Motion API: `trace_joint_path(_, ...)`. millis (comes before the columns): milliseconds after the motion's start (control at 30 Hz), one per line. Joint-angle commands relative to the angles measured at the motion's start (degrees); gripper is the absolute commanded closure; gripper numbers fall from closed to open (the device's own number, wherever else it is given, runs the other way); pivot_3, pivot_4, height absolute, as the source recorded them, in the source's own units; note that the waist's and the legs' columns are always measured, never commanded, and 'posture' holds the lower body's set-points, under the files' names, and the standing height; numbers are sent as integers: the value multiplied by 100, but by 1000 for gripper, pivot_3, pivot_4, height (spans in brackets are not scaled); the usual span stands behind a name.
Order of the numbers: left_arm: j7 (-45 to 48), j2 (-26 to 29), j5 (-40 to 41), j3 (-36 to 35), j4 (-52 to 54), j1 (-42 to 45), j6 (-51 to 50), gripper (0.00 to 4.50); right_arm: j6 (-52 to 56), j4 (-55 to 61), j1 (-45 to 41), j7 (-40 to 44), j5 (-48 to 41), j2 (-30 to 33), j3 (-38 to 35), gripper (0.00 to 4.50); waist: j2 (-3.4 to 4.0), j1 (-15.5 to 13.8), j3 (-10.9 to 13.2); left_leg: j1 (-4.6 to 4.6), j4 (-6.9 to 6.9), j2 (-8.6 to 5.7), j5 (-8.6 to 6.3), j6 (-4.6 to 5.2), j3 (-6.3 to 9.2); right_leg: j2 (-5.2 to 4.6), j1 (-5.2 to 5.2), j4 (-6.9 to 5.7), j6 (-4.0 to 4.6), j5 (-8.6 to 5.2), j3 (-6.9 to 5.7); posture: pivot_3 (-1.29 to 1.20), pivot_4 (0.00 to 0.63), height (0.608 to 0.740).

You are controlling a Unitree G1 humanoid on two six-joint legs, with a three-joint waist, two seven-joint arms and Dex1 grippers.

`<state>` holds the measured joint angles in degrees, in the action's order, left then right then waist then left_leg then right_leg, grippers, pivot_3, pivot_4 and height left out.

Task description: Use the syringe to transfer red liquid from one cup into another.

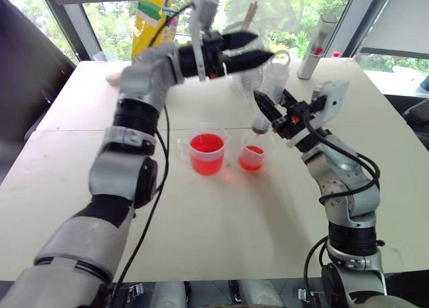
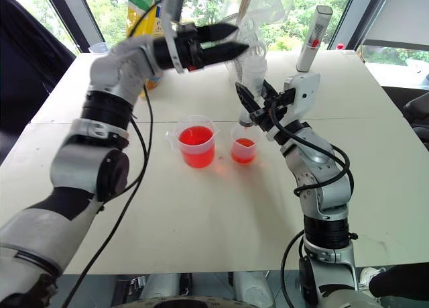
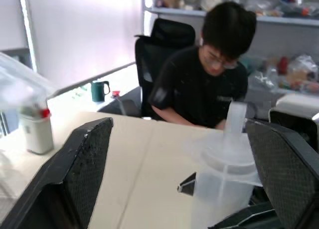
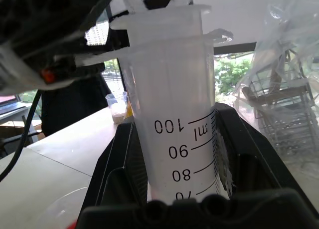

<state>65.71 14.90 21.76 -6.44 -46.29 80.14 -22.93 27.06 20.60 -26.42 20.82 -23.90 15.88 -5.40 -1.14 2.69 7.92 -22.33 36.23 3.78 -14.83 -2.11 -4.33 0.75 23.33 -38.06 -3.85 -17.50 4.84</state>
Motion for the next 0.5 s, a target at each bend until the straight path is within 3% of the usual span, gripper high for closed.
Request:
trace_joint_path(33, 23, 447, -11, -168, 69, 47, 190, 329, -189, 160, -111, 23, -67, -52, 2, 3078, 0, -9, 0, 0, 0, 0, 0, 0, 0, 0, 0, 0, 0, 0, 0, 0, 150, 739)
trace_joint_path(267, 503, 1363, -101, -24, 644, -686, 42, 329, 217, 110, -199, -160, -3, 143, -86, 3078, 0, -11, 0, 0, 2, 4, 1, -1, -3, -3, 1, -5, 0, 0, -1, 0, 150, 739)
trace_joint_path(400, 598, 1529, 25, 116, 1544, -1346, -381, 329, 1057, 318, -545, -234, -24, 670, -107, 3078, 0, -37, 0, -6, 5, 4, 1, -2, -2, -15, 0, -4, 1, 0, -8, 0, 150, 739)
trace_joint_path(500, 608, 1571, 131, 201, 2130, -1771, -690, 329, 2183, 316, -1268, -551, -469, 805, -414, 3078, 0, -22, 0, -6, 9, 3, 1, -2, -4, -32, -1, -6, 0, 0, -6, 0, 150, 739)
